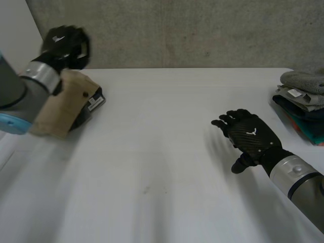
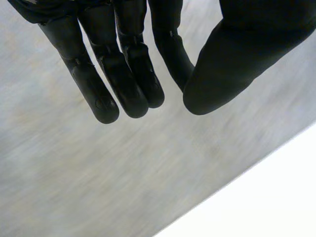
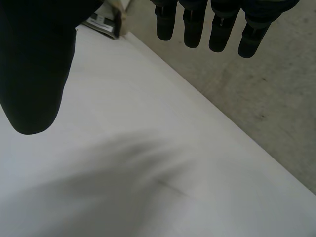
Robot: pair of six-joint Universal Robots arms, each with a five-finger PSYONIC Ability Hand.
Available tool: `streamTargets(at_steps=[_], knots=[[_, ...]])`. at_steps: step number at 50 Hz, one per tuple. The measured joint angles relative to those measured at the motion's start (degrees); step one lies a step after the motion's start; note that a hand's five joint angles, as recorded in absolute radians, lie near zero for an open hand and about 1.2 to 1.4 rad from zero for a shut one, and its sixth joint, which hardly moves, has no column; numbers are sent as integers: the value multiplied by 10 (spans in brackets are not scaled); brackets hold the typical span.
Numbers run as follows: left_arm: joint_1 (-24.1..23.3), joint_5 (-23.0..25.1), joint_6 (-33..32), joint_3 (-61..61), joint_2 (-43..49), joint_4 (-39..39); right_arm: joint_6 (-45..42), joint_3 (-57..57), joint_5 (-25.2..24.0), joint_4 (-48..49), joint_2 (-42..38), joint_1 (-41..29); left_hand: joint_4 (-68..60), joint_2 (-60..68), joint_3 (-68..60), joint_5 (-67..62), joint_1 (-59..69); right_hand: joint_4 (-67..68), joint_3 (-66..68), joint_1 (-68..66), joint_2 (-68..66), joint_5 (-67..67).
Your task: Fold the laundry.
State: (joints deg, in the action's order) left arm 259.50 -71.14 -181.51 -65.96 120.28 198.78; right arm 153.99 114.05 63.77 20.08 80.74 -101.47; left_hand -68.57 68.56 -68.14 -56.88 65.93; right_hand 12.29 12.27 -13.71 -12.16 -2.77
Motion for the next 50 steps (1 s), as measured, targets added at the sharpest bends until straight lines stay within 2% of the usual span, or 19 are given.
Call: streamTargets(at_steps=[3, 6, 9, 12, 15, 17, 18, 19, 23, 28, 31, 36, 38, 39, 42, 46, 50], knots=[[-69, -11, 61, -24, -33, -1, 2, -2, 18, -1, 3, 5, 0, 0, 0, 0, 0, 0, 0, 0, 0, 0], [-135, -34, 89, -29, -30, -1, 3, -4, 34, -1, 6, 10, 0, 0, 0, 0, 0, 0, 0, 0, 0, 0], [-207, -77, 98, -7, 10, -2, 4, -6, 52, -1, 9, 19, -2, 1, -2, 0, 0, 0, 0, 0, 0, 0], [-253, -115, 95, 32, 63, -6, 4, -7, 64, -1, 11, 28, -2, 1, -2, 0, 0, 0, 0, 0, 0, 0], [-277, -139, 85, 65, 103, -14, 4, -8, 69, -1, 13, 35, -2, 1, -2, 0, 0, 0, 0, 0, 0, 0], [-289, -154, 64, 89, 125, -24, 4, -9, 69, -2, 13, 39, 165, -179, 175, 162, -185, 0, 0, 0, 0, 0], [-290, -158, 52, 94, 129, -28, 4, -9, 69, -2, 13, 40, 165, -179, 175, 162, -185, 0, 0, 0, 0, 0], [-287, -160, 37, 96, 130, -32, 4, -9, 69, -2, 13, 40, 408, -408, 401, 402, -453, 0, 0, 0, 0, 0], [-246, -160, -50, 72, 104, -52, 4, -9, 66, -2, 12, 40, 565, -563, 557, 541, -545, 0, 0, 0, 0, 0], [-153, -152, -181, 9, 51, -74, 4, -8, 61, -1, 11, 38, 569, -568, 560, 541, -545, 0, 0, 0, 0, 0], [-80, -144, -271, -31, 27, -83, 5, -6, 50, 0, 10, 36, 569, -568, 560, 541, -545, 0, 0, 0, 0, 0], [17, -106, -367, -53, 28, -87, 6, -2, 31, 3, 9, 36, 569, -568, 560, 541, -545, 0, 0, 0, 0, 0], [37, -92, -382, -52, 34, -87, 6, -2, 29, 4, 9, 36, 569, -568, 560, 541, -545, 0, 0, 0, 0, 0], [73, -61, -406, -44, 50, -88, 6, -1, 25, 4, 9, 36, 569, -568, 560, 541, -545, 0, 0, 0, 0, 0], [106, -20, -424, -26, 76, -89, 6, -1, 23, 5, 9, 36, 569, -568, 560, 541, -545, 0, 0, 0, 0, 0], [137, 37, -433, 15, 130, -95, 5, -1, 23, 5, 9, 36, 569, -568, 560, 541, -545, 0, 0, 0, 0, 0], [146, 63, -432, 50, 174, -101, 5, -1, 24, 5, 8, 37, 529, -523, 523, 506, -497, 0, 0, 0, 0, 0]])
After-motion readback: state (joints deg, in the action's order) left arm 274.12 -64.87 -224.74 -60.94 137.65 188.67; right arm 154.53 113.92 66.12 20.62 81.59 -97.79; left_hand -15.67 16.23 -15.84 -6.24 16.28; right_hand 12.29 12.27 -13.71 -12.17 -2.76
